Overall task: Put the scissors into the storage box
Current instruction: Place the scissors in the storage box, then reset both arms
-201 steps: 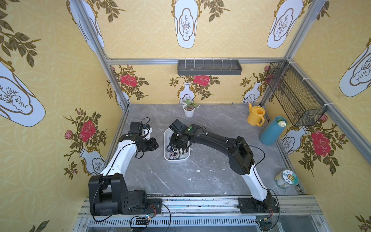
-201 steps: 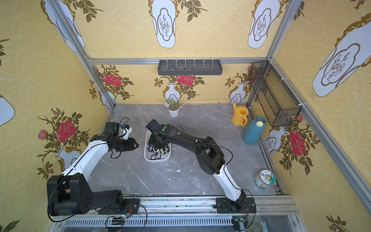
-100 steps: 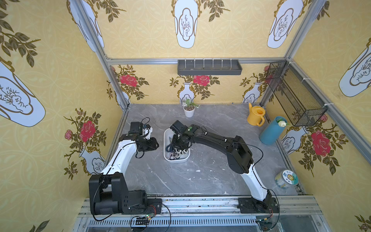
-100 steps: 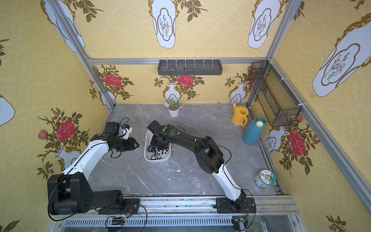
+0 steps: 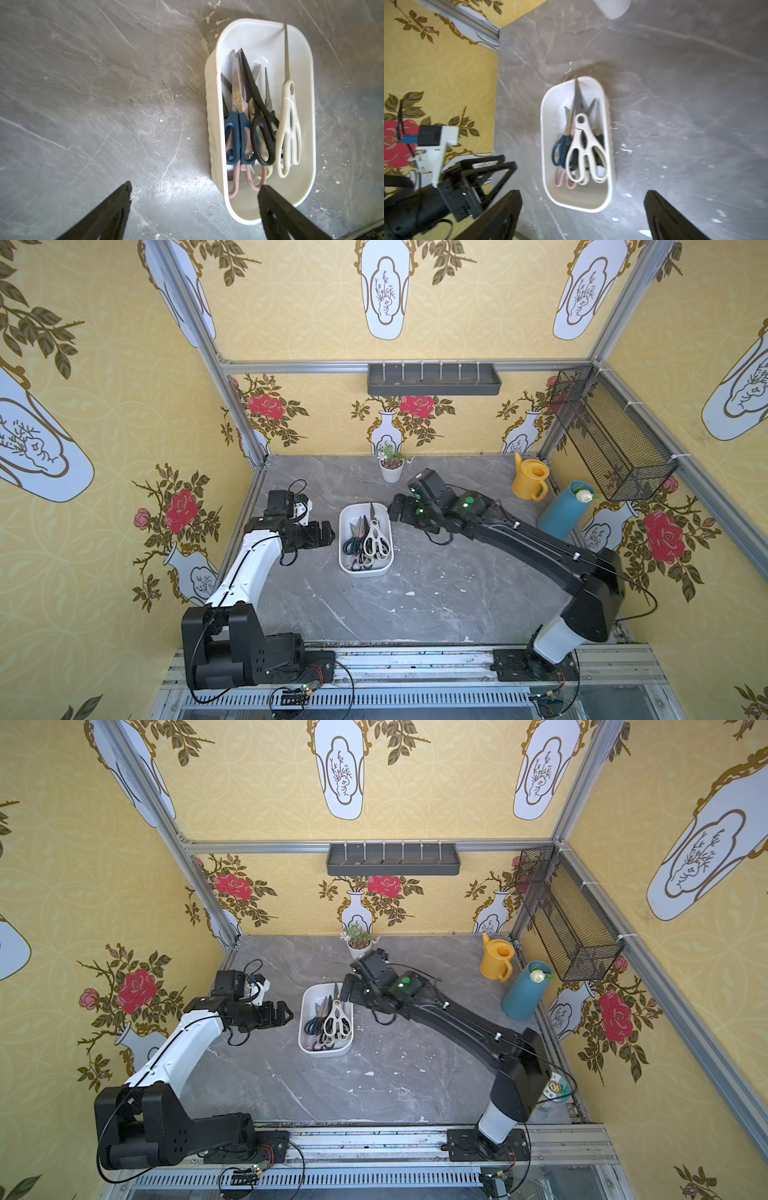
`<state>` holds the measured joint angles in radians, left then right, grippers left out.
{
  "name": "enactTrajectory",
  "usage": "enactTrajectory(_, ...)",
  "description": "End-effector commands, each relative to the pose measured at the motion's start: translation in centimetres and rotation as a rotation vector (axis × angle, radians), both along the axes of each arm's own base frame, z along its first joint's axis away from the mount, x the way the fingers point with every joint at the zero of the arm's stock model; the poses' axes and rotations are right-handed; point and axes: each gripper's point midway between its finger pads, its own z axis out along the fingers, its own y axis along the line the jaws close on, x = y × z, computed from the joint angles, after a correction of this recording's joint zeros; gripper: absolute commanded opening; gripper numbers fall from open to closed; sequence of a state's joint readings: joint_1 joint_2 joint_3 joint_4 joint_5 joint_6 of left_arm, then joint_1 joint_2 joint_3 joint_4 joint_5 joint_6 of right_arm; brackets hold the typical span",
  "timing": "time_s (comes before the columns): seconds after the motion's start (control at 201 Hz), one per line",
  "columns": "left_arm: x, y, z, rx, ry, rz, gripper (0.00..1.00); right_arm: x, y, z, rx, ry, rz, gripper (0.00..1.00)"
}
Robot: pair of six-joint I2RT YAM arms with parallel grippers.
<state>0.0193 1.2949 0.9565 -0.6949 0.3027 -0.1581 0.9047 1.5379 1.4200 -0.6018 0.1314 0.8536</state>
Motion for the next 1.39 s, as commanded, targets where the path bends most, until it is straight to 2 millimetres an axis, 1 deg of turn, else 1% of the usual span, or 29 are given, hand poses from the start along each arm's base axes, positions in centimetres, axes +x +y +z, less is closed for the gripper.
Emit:
enactTrajectory(0.0, 0.0, 0.8, 0.4, 0.028, -0.01, 0.035, 1.0, 1.7, -7.7, 0.9, -0.163, -0.234, -0.078, 0.97)
enactTrajectory(0.05, -0.1, 1.2, 0.5, 0.048, -0.014, 0.046, 1.0, 2.1, -11.4, 0.7, -0.21, -0.318, -0.1, 0.97)
enactTrajectory(0.105, -0.2, 1.5, 0.5, 0.059, -0.013, 0.051, 1.0, 2.5, -15.1, 1.2, -0.257, -0.423, -0.122, 0.97)
enactTrajectory(0.129, -0.3, 1.6, 0.5, 0.06, -0.013, 0.052, 1.0, 2.6, -16.8, 0.9, -0.288, -0.457, -0.126, 0.97)
enactTrajectory(0.154, -0.3, 1.7, 0.5, 0.064, -0.012, 0.053, 1.0, 2.7, -18.3, 1.2, -0.298, -0.495, -0.143, 0.97)
enactTrajectory(0.194, -0.4, 1.9, 0.6, 0.066, -0.012, 0.057, 1.0, 2.9, -20.8, 0.5, -0.331, -0.534, -0.157, 0.97)
enactTrajectory(0.264, -0.5, 2.2, 0.5, 0.064, -0.007, 0.066, 1.0, 3.5, -25.0, -1.8, -0.365, -0.541, -0.207, 0.97)
enactTrajectory(0.344, -0.6, 2.6, 0.2, 0.06, 0.009, 0.08, 1.0, 4.2, -28.6, -4.8, -0.359, -0.527, -0.255, 0.97)
enactTrajectory(0.353, -0.6, 2.7, 0.1, 0.059, 0.01, 0.081, 1.0, 4.3, -29.0, -5.2, -0.359, -0.525, -0.262, 0.97)
enactTrajectory(0.358, -0.6, 2.7, 0.1, 0.058, 0.01, 0.083, 1.0, 4.4, -29.1, -4.9, -0.358, -0.537, -0.263, 0.97)
enactTrajectory(0.363, -0.6, 2.7, 0.2, 0.056, 0.009, 0.084, 1.0, 4.3, -29.2, -5.4, -0.358, -0.532, -0.265, 0.97)
enactTrajectory(0.368, -0.6, 2.7, 0.2, 0.053, 0.01, 0.085, 1.0, 4.5, -29.4, -5.2, -0.36, -0.54, -0.268, 0.97)
enactTrajectory(0.373, -0.6, 2.8, 0.2, 0.052, 0.01, 0.086, 1.0, 4.5, -29.6, -5.4, -0.361, -0.541, -0.269, 0.97)
enactTrajectory(0.378, -0.6, 2.8, 0.2, 0.051, 0.011, 0.087, 1.0, 4.3, -29.7, -6.0, -0.364, -0.527, -0.266, 0.97)
enactTrajectory(0.398, -0.6, 2.9, 0.2, 0.04, 0.011, 0.092, 1.0, 4.3, -30.2, -6.6, -0.366, -0.538, -0.272, 0.97)
enactTrajectory(0.403, -0.6, 2.9, 0.2, 0.037, 0.011, 0.094, 1.0, 4.6, -30.3, -6.0, -0.362, -0.562, -0.28, 0.97)
enactTrajectory(0.408, -0.6, 2.9, 0.2, 0.034, 0.011, 0.095, 1.0, 4.4, -30.5, -6.8, -0.368, -0.546, -0.276, 0.97)
enactTrajectory(0.538, -0.6, 3.7, 0.4, -0.027, 0.019, 0.146, 1.0, 4.4, -32.1, -9.6, -0.352, -0.616, -0.269, 0.98)
enactTrajectory(0.617, -0.5, 4.3, 0.3, -0.031, 0.023, 0.165, 1.0, 4.3, -32.9, -10.4, -0.323, -0.656, -0.285, 0.98)
enactTrajectory(0.682, -0.5, 4.7, 0.3, -0.036, 0.032, 0.179, 1.0, 4.5, -33.5, -10.5, -0.285, -0.692, -0.317, 0.97)
enactTrajectory(0.727, -0.5, 4.9, 0.1, -0.041, 0.036, 0.185, 1.0, 4.8, -33.5, -10.7, -0.277, -0.702, -0.314, 0.98)
enactTrajectory(0.831, -0.8, 5.4, -0.8, -0.056, 0.066, 0.202, 1.0, 5.2, -33.6, -12.4, -0.285, -0.696, -0.305, 0.97)
enactTrajectory(0.956, -1.1, 5.7, -1.3, -0.054, 0.089, 0.209, 1.0, 5.8, -33.2, -14.2, -0.29, -0.688, -0.266, 0.97)
enactTrajectory(0.996, -1.1, 5.8, -1.4, -0.051, 0.092, 0.214, 1.0, 6.3, -33.2, -13.6, -0.281, -0.704, -0.266, 0.97)
enactTrajectory(1.055, -1.2, 6.1, -1.4, -0.048, 0.091, 0.222, 1.0, 6.2, -33.3, -14.7, -0.299, -0.638, -0.26, 0.97)
enactTrajectory(1.115, -1.2, 6.2, -1.4, -0.047, 0.086, 0.229, 1.0, 6.9, -33.6, -14.3, -0.298, -0.653, -0.287, 0.97)
enactTrajectory(1.19, -0.9, 6.7, -1.3, -0.022, 0.067, 0.246, 1.0, 6.7, -34.2, -14.8, -0.321, -0.617, -0.317, 0.97)
enactTrajectory(1.284, 0.0, 7.5, -1.3, 0.012, 0.032, 0.258, 1.0, 6.7, -34.2, -14.6, -0.322, -0.632, -0.317, 0.97)
enactTrajectory(1.389, 2.2, 8.4, -1.3, 0.055, -0.057, 0.247, 1.0, 6.7, -34.1, -14.6, -0.322, -0.631, -0.315, 0.97)
